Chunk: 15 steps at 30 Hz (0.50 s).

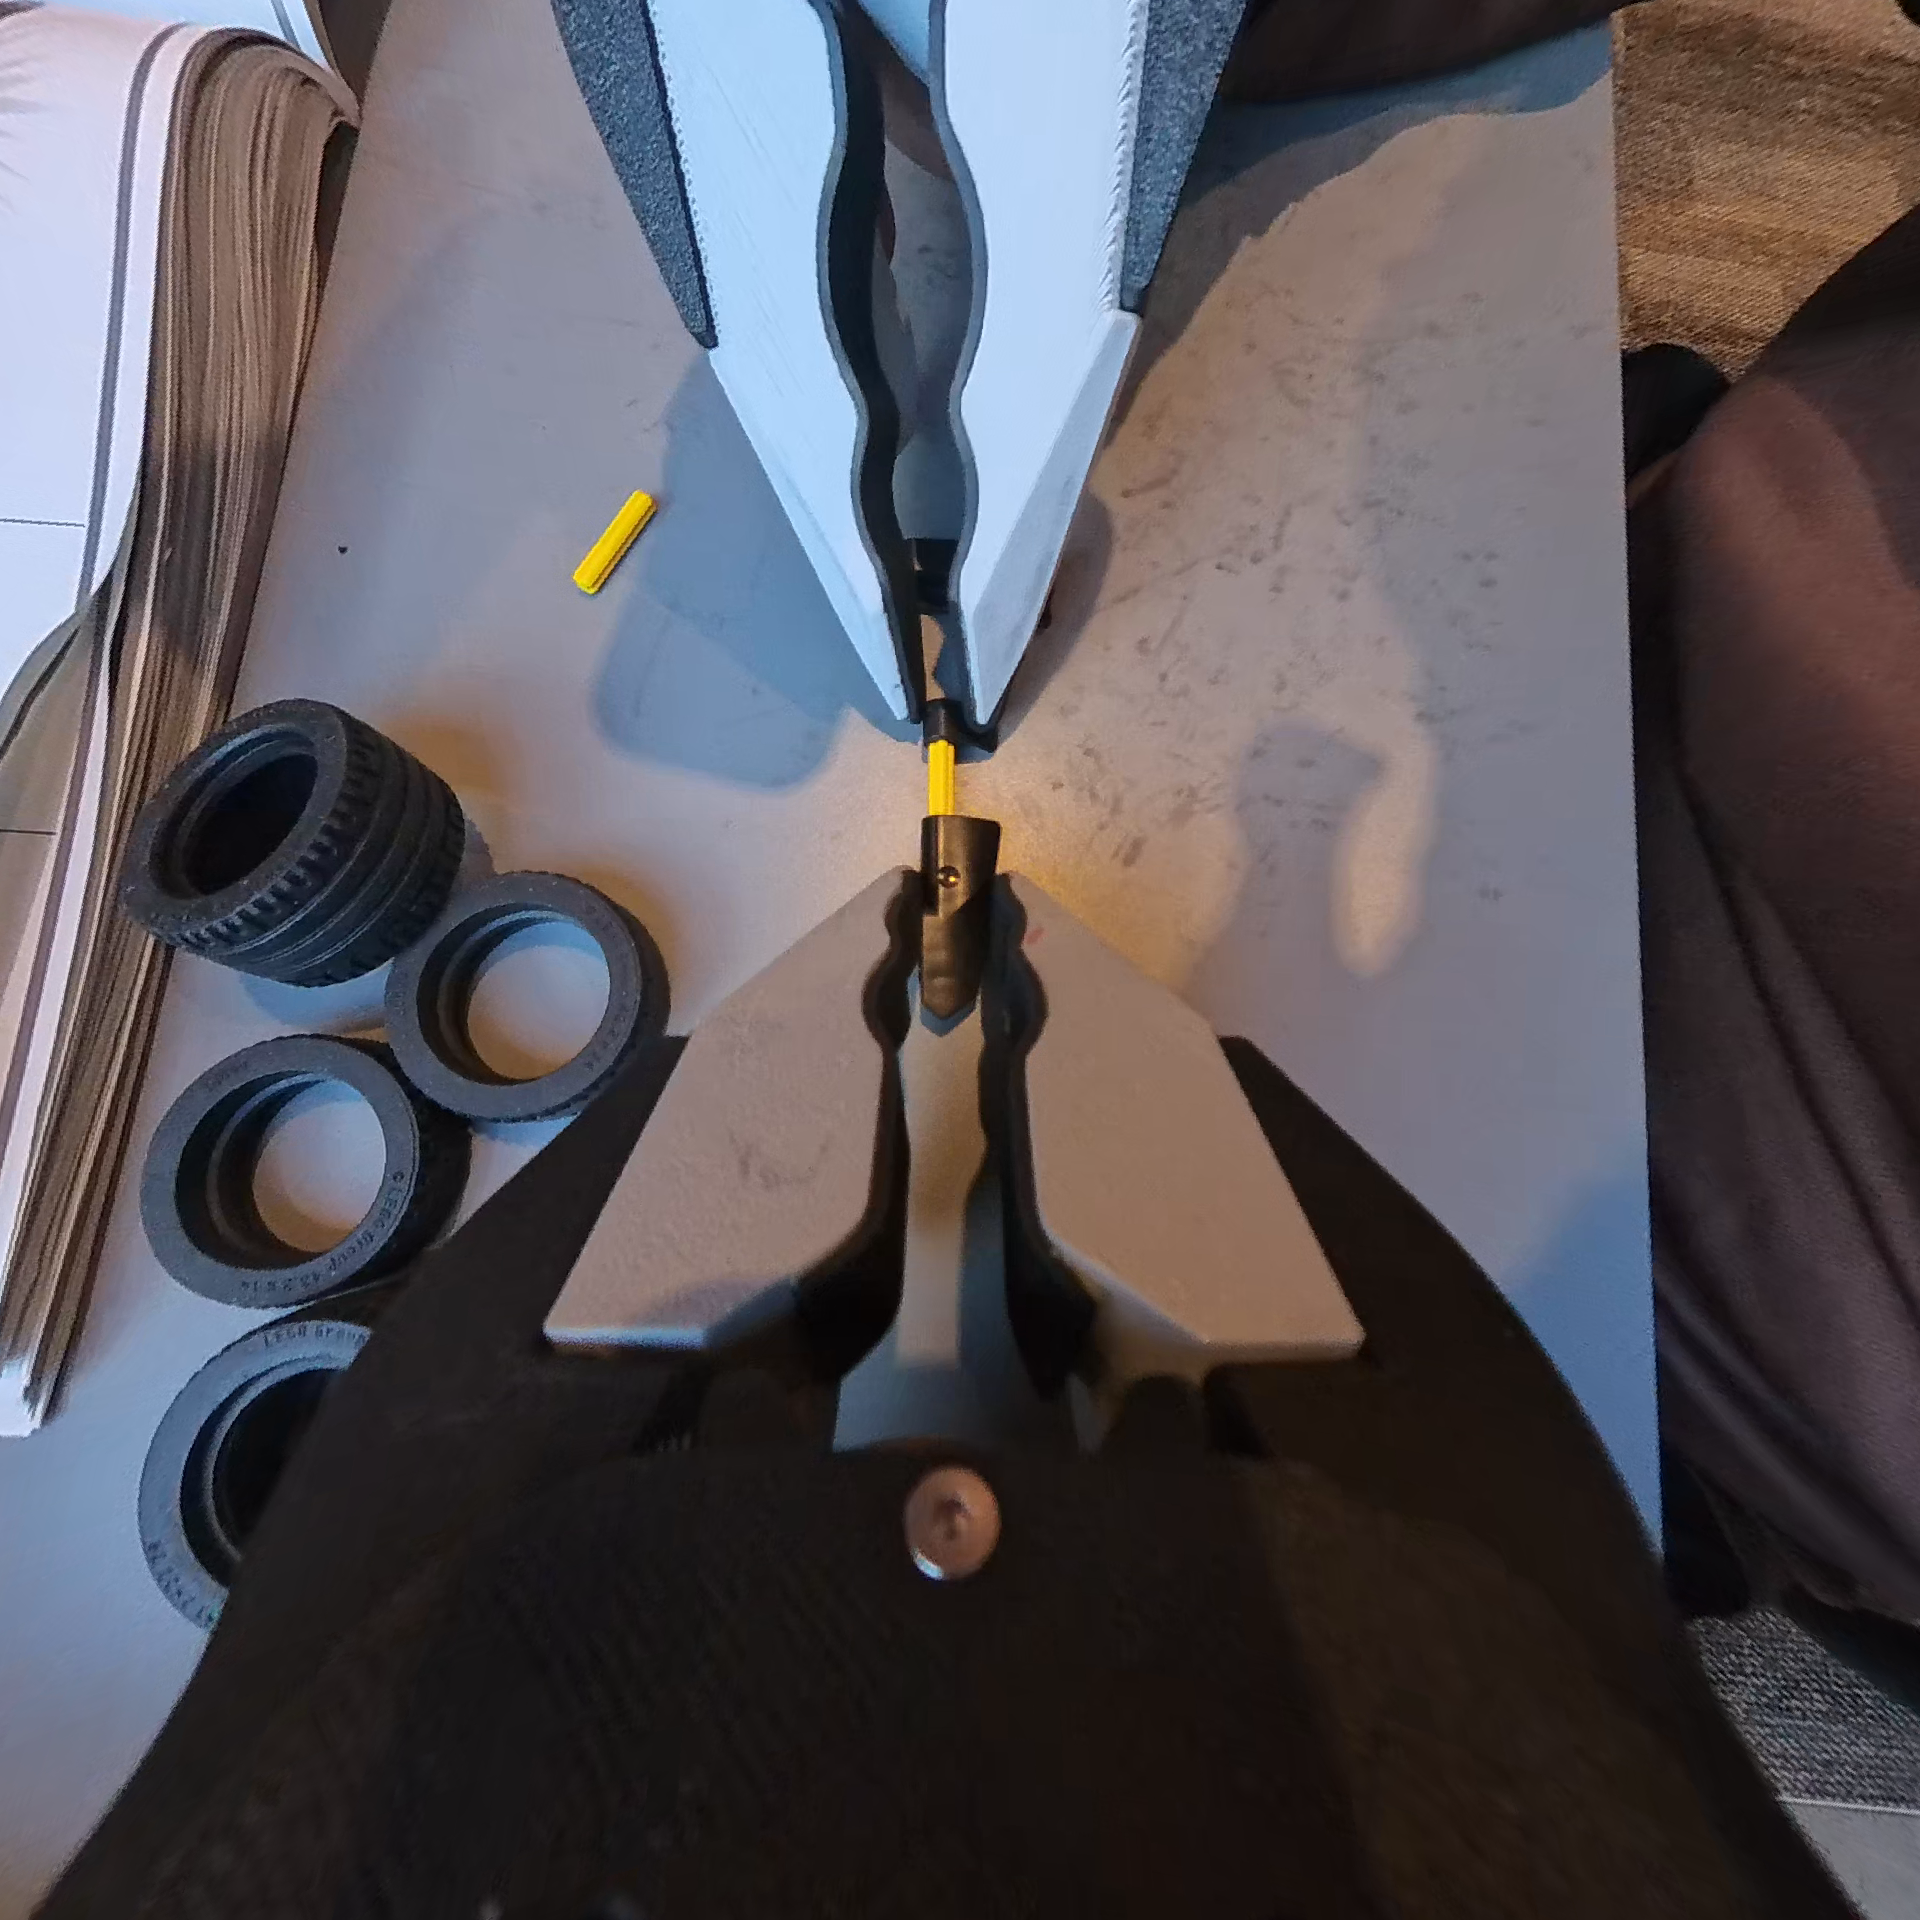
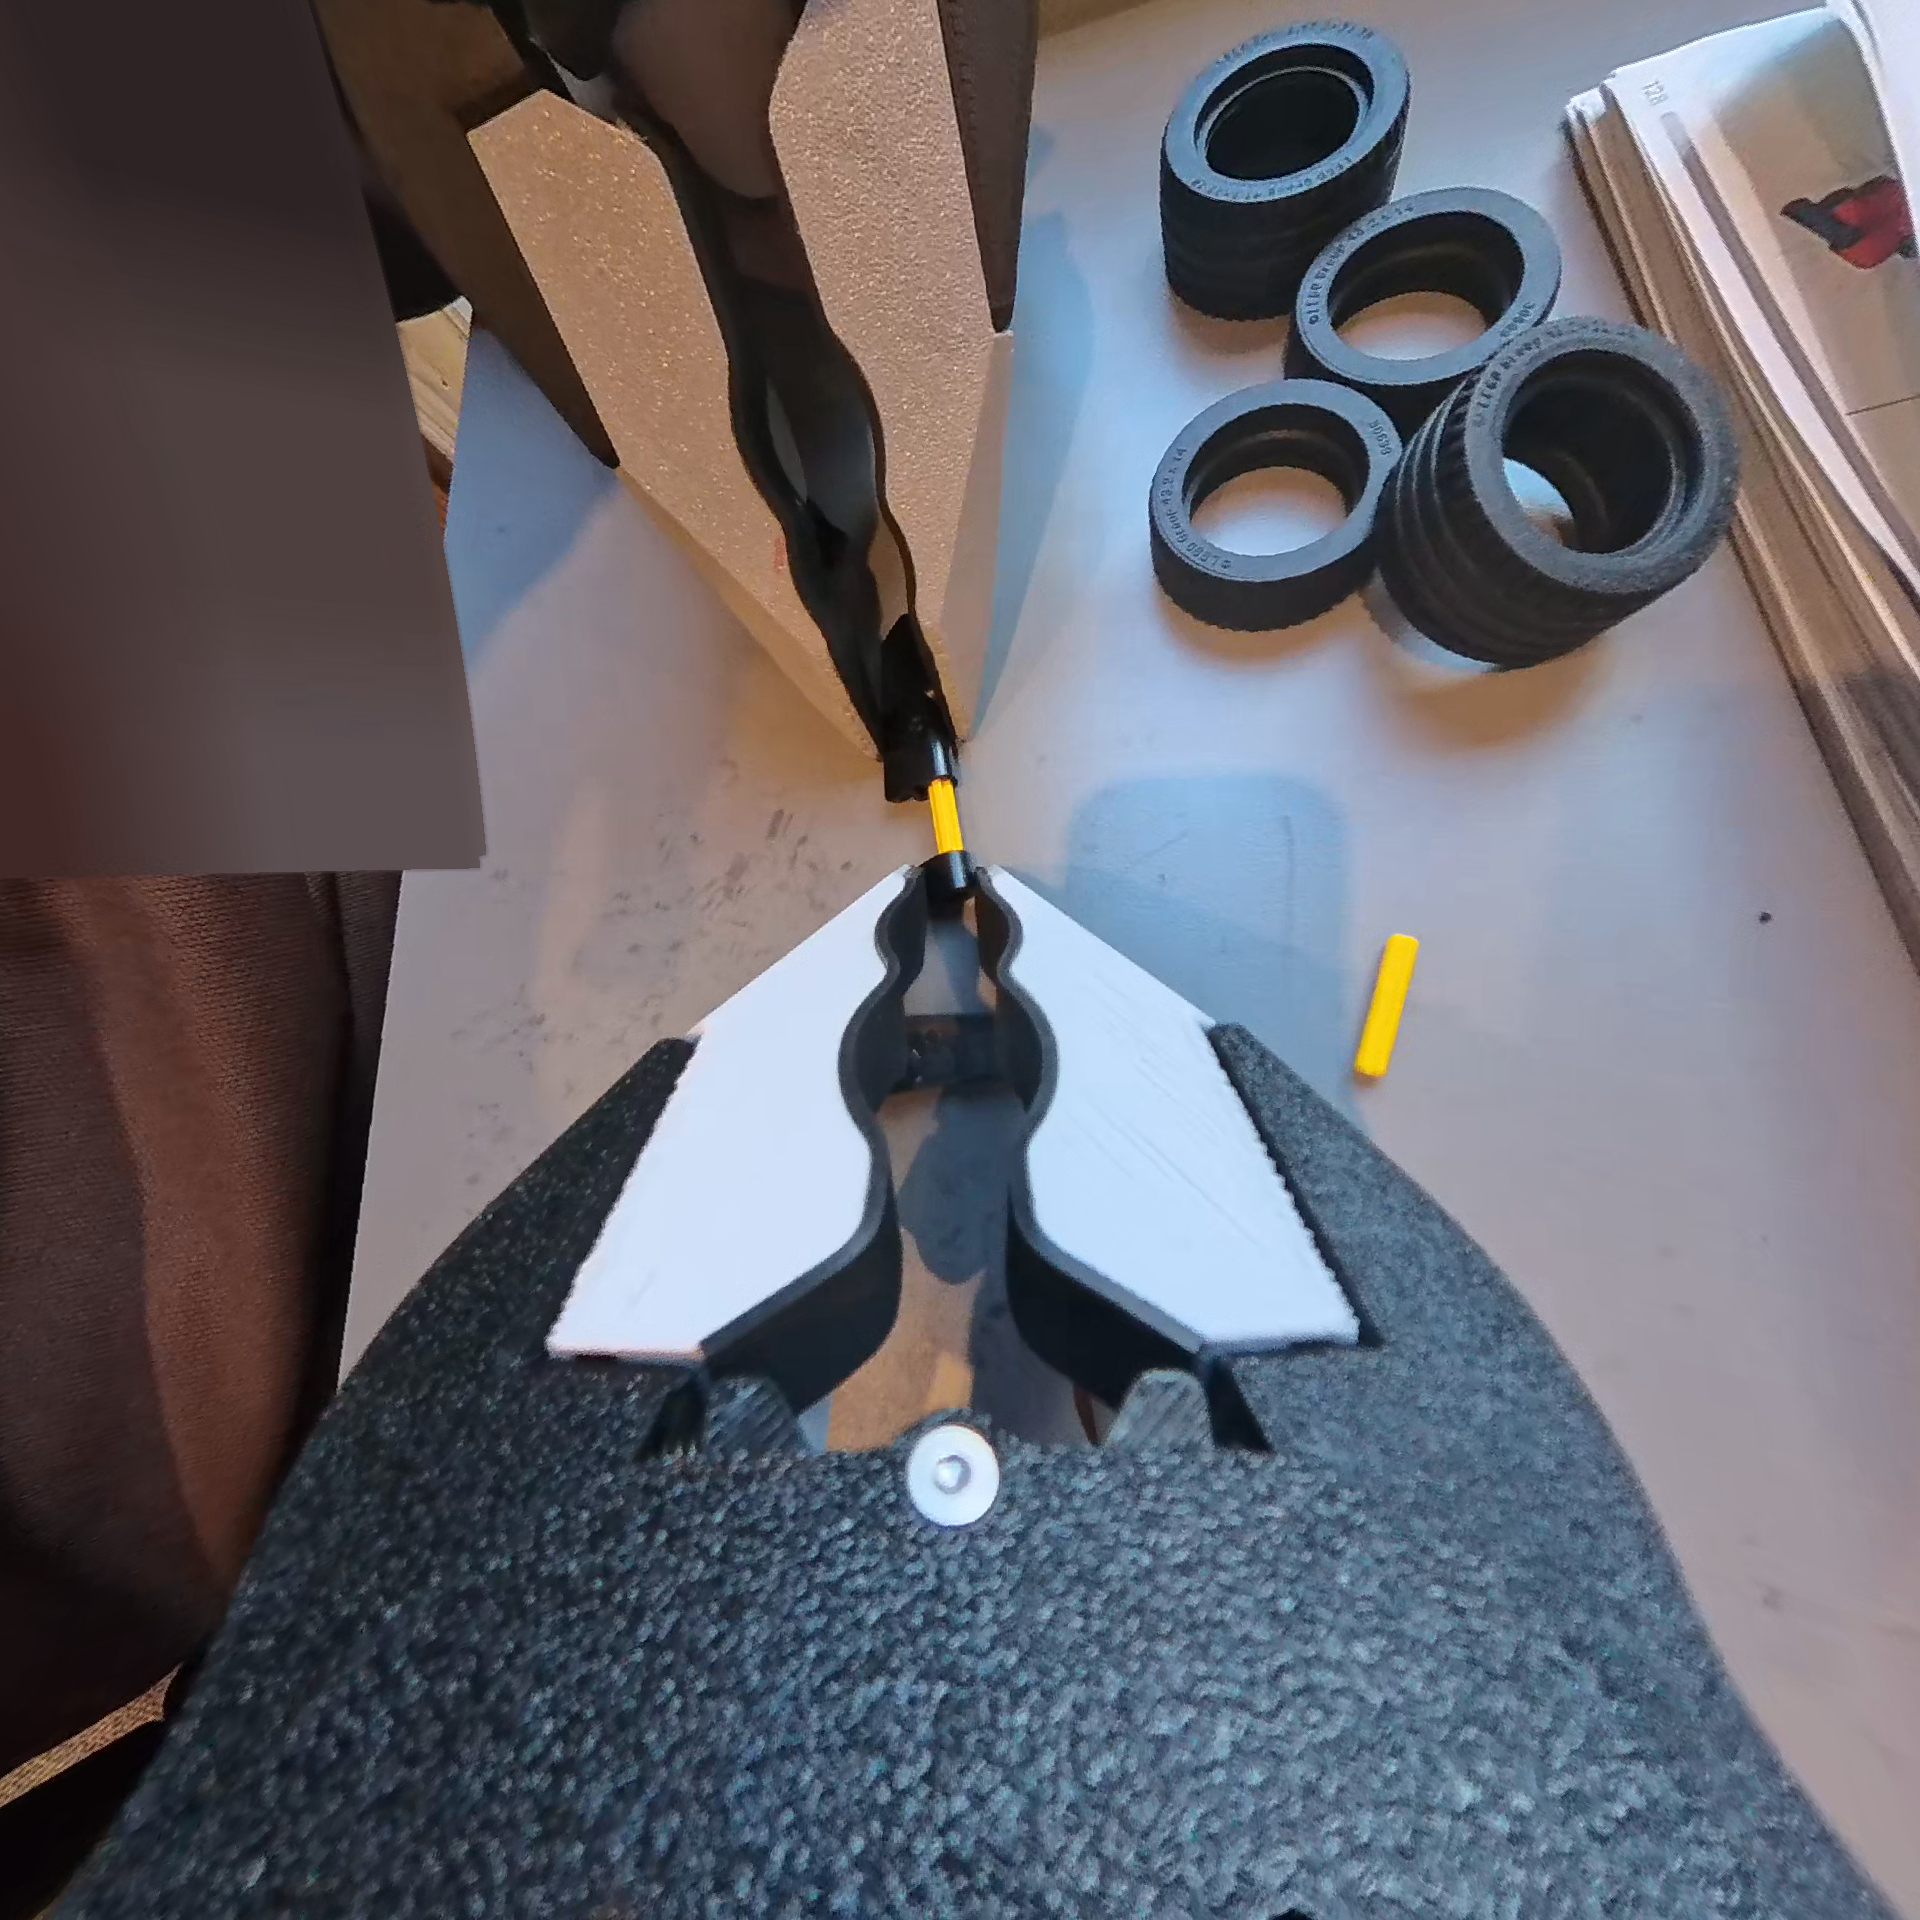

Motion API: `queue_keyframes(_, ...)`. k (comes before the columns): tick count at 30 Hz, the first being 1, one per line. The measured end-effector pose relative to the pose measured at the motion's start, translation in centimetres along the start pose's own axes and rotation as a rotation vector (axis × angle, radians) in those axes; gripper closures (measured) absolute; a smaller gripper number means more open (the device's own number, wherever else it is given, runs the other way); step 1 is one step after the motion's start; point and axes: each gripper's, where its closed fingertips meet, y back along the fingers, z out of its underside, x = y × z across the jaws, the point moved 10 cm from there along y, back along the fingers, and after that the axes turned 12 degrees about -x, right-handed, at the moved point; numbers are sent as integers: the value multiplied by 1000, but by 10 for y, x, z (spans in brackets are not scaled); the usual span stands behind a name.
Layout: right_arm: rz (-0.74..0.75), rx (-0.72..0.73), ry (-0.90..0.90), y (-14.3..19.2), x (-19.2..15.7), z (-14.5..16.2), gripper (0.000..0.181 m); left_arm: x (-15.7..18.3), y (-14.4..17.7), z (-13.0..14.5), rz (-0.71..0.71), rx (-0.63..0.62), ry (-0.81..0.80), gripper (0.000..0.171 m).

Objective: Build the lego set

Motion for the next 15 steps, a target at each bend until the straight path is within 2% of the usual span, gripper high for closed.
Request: queue_keyframes(15, 2, 5, -6, 1, 1, 1, 174, 2, 0, -7, -24, -62, -12, 161)
